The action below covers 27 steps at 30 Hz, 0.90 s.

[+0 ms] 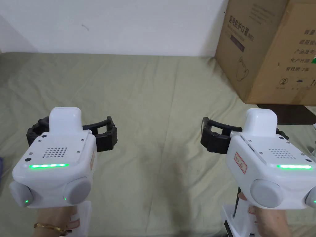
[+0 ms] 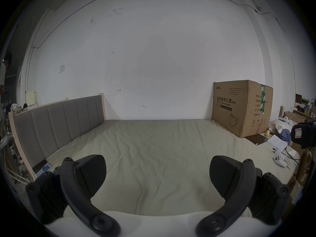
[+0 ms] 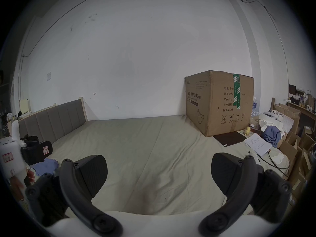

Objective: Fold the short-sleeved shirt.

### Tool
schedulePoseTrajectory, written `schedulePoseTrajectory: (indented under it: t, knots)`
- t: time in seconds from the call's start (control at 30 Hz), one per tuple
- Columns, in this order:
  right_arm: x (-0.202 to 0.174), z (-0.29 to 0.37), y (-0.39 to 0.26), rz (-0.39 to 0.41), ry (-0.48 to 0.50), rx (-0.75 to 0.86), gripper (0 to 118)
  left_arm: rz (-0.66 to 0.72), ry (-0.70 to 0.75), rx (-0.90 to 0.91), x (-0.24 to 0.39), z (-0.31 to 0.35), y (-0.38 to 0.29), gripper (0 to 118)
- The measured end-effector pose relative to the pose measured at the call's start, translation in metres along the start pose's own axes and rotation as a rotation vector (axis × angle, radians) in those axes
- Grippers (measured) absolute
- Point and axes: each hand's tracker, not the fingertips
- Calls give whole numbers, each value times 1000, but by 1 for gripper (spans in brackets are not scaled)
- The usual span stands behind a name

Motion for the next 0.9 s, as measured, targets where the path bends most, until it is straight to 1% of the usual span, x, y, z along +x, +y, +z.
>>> schedulePoseTrajectory:
  t: [0.9]
  knots:
    - [-4, -5, 0, 14, 13, -22, 118, 3, -3, 9, -1, -2, 4, 118]
